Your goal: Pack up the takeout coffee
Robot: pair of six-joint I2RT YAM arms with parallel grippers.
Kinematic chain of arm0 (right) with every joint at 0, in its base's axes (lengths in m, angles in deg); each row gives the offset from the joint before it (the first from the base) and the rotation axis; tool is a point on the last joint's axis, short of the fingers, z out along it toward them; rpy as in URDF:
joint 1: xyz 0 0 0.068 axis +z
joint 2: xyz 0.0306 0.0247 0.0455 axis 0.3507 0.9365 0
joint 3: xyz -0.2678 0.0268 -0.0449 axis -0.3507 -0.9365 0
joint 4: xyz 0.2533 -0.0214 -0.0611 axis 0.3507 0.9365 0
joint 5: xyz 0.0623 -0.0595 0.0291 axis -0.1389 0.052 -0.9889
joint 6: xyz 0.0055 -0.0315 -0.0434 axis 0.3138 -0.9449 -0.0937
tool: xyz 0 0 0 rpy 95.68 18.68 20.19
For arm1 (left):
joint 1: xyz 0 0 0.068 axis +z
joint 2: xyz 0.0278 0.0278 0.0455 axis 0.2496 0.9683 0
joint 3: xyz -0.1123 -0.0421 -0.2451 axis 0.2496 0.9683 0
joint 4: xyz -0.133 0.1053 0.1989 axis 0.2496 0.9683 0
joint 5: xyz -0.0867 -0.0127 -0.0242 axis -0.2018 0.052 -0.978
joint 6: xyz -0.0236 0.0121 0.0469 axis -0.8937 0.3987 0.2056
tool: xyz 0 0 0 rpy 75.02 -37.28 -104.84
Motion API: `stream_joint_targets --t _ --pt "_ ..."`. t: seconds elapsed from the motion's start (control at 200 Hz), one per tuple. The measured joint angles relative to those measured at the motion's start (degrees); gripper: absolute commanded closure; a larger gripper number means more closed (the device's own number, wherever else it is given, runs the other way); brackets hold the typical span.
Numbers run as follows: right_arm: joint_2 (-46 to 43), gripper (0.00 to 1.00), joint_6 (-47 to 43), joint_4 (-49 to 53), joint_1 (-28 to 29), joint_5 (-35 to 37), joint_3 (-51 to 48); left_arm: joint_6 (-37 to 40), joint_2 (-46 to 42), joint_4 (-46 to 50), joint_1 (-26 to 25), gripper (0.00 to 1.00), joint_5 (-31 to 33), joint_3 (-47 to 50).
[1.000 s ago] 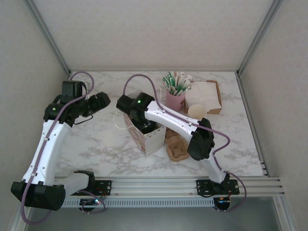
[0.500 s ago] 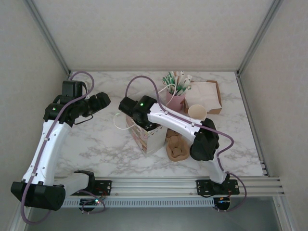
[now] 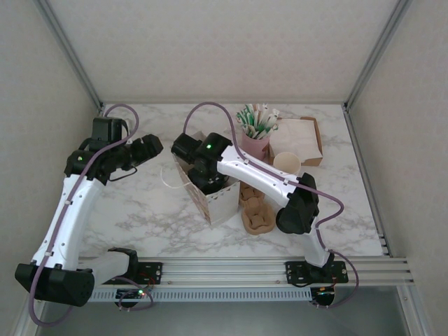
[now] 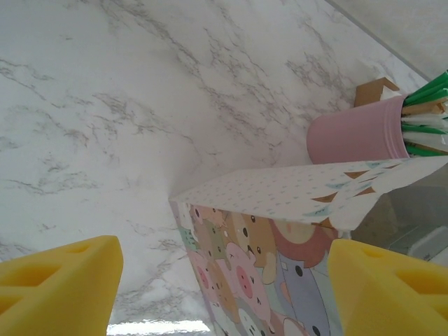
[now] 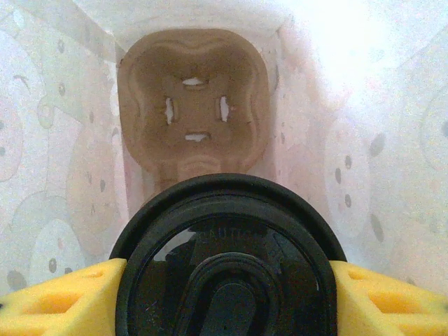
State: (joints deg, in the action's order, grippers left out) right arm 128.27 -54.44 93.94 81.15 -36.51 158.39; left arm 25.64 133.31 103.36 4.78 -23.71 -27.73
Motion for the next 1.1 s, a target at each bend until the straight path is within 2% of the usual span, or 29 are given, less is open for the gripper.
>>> stream_joint_targets --t 0.531,1.096 --pt "0.22 0.44 1.49 -1.44 0.0 -5.05 -6.51 -0.17 2.27 -0.61 -3.54 0.21 0.02 -1.99" --pt "-0.61 0.44 2.34 -6.16 0.55 -1.29 -9.51 -0.15 3.26 -0.9 -4.98 0.2 0.9 -2.69"
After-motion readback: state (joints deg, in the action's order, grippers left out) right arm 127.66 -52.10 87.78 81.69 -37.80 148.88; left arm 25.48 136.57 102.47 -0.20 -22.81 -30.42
